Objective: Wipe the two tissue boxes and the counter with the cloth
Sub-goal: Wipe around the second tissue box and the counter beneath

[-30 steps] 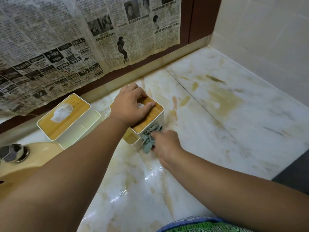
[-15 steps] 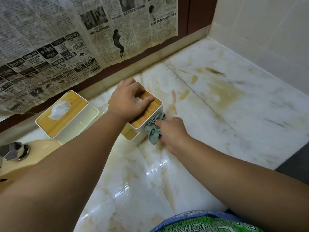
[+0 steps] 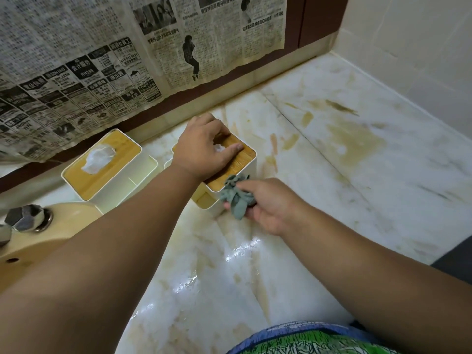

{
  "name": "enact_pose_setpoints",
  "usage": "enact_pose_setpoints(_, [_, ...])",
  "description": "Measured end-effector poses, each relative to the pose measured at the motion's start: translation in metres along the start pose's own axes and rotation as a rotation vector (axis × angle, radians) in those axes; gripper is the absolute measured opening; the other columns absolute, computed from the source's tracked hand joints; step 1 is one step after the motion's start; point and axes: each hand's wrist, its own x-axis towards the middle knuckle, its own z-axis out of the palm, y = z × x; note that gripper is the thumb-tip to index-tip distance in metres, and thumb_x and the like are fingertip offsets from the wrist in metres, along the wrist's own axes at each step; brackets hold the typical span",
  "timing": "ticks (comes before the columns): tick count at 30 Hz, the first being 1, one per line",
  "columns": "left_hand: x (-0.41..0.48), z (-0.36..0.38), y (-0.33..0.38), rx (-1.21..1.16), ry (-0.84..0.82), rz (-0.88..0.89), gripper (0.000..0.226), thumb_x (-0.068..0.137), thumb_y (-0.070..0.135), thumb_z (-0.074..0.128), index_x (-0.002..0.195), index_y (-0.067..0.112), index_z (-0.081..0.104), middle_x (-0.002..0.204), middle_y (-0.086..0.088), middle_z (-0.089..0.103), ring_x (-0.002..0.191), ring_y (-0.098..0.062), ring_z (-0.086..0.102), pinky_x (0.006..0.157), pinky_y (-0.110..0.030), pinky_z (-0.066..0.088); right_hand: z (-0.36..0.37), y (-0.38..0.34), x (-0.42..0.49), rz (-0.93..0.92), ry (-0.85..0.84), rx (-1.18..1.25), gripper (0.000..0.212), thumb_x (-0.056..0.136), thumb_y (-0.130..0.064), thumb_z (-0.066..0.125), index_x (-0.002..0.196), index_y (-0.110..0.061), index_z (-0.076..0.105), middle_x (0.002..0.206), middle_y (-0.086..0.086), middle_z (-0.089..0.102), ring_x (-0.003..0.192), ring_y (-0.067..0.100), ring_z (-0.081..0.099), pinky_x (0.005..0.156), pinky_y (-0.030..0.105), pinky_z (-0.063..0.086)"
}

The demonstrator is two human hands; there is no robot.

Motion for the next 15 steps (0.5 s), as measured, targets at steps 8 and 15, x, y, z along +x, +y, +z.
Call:
enact_pose_setpoints(8, [0.0,0.0,0.0,0.006,0.006,0.011,0.046,0.076,0.063,0.07,0.098,0.022,0.071,0.094,0.011,0.054,0.09,-0.012,0.043,0.077,-0.025,0.032,-0.007,0.002,0.017,0.071,0.072,-0.002,0.014,0.097,0.006,0.052,0.108,0.01,0.059,0.095,0.027,0.066,0.079,0.036,0.069,0.062,0.044,0.063])
enact_pose_setpoints(15, [0.0,0.001,0.0,0.014,0.004,0.002,0.044,0.077,0.062,0.072,0.097,0.022,0.071,0.096,0.008,0.059,0.093,-0.018,0.05,0.077,-0.026,0.034,0.001,0.03,0.006,0.162,-0.102,-0.082,0.014,0.099,0.003,0.051,0.092,0.008,0.062,0.082,0.024,0.068,0.063,0.03,0.068,0.06,0.035,0.062])
